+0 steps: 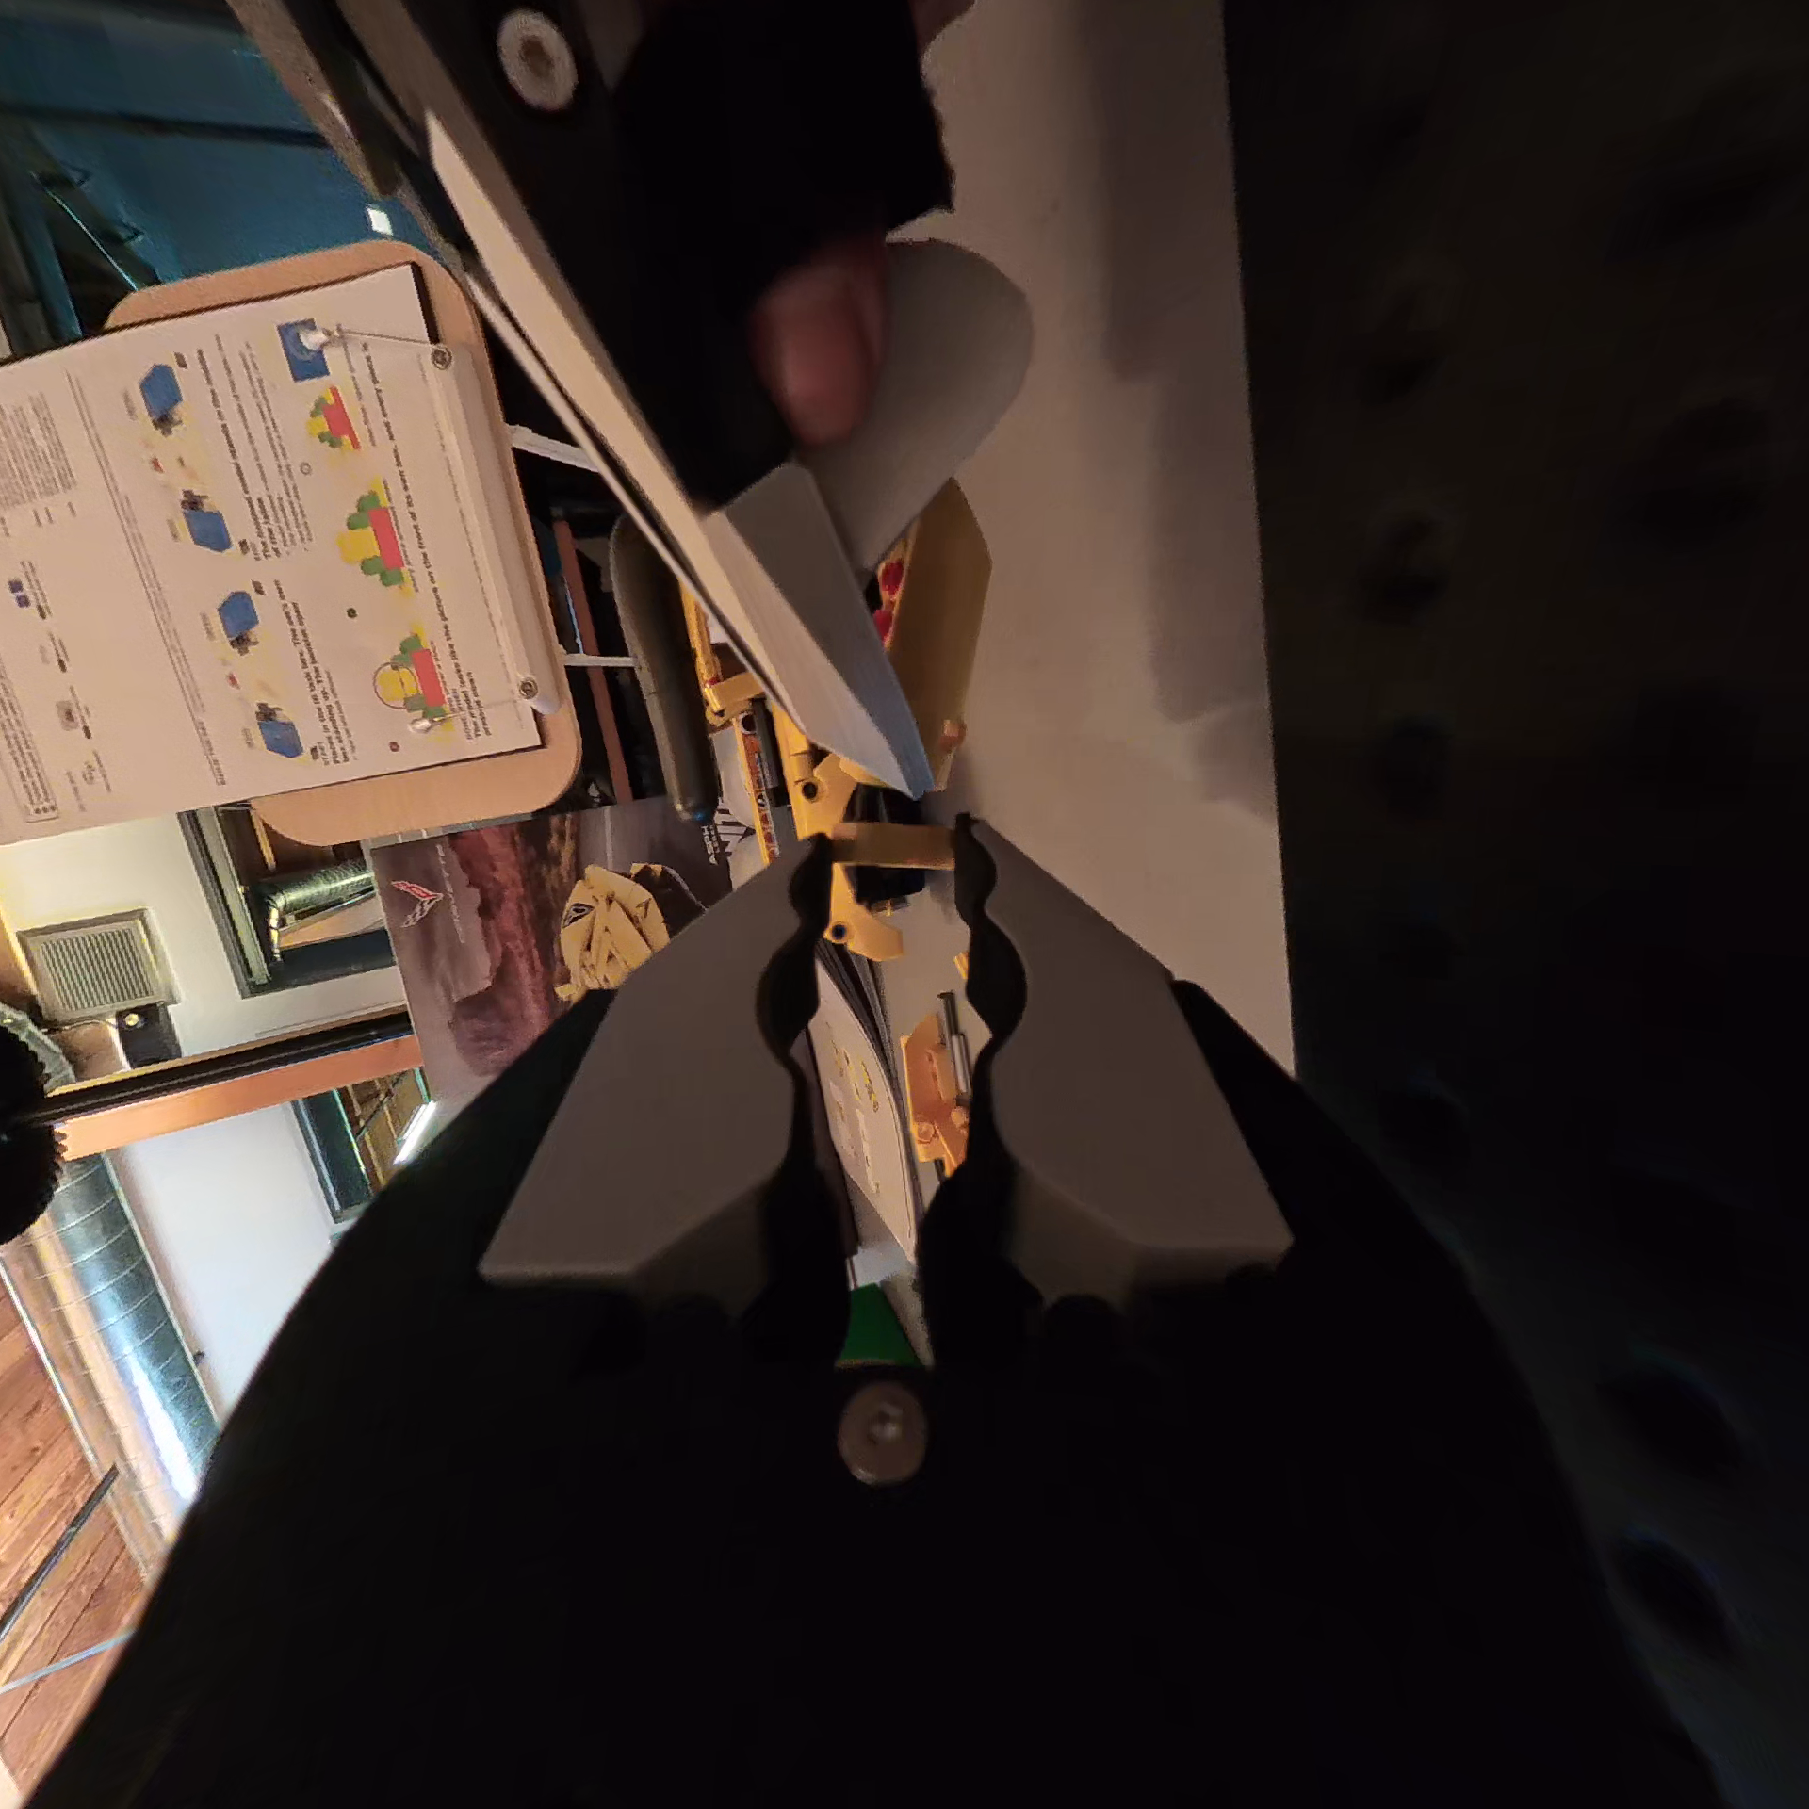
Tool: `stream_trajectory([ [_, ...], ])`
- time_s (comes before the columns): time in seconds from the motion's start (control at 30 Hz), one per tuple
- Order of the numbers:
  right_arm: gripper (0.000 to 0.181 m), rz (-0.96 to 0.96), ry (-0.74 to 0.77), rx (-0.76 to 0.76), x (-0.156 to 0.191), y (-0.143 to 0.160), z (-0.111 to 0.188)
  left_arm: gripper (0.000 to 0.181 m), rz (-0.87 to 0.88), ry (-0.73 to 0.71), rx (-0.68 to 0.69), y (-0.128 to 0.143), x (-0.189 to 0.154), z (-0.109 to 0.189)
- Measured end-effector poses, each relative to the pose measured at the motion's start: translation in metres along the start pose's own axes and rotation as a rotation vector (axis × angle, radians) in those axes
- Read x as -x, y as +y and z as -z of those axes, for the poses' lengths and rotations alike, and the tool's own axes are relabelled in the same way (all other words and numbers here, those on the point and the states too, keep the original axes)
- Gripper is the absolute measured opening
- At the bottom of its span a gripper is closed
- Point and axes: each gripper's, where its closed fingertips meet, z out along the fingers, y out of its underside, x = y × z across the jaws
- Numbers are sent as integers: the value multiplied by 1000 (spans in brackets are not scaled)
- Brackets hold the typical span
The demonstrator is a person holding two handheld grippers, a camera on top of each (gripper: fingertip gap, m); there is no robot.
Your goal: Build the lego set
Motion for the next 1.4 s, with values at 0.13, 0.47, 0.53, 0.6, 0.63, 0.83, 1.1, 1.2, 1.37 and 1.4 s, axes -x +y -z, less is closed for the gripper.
stream_trajectory([
  [0.13, 14, 31, 15, 31, 0, 5, -2, 24, 8, 30, -5, 0, -6, -1],
  [0.47, 14, 77, 35, 112, -2, 22, -8, 25, 614, 531, -125, 15, -50, 3],
  [0.53, 14, 86, 35, 122, -2, 24, -9, 26, 753, 632, -159, 13, -52, 6],
  [0.6, 14, 95, 32, 130, -1, 25, -10, 26, 876, 701, -187, 13, -52, 6],
  [0.63, 14, 96, 31, 132, 0, 26, -10, 26, 934, 734, -206, 13, -52, 6],
  [0.83, 14, 95, 28, 135, 0, 27, -10, 29, 1096, 848, -261, 19, -49, 9],
  [1.1, 14, 97, 19, 144, 1, 29, -12, 27, 1294, 929, -279, 26, -40, 14],
  [1.2, 14, 97, 17, 144, 1, 29, -11, 31, 1439, 1050, -264, 22, -43, 18],
  [1.37, 14, 103, 11, 149, 3, 30, -12, 34, 1573, 1033, -181, 28, -42, 8],
  [1.4, 14, 104, 11, 149, 3, 30, -12, 33, 1571, 1035, -167, 27, -44, 7],
])
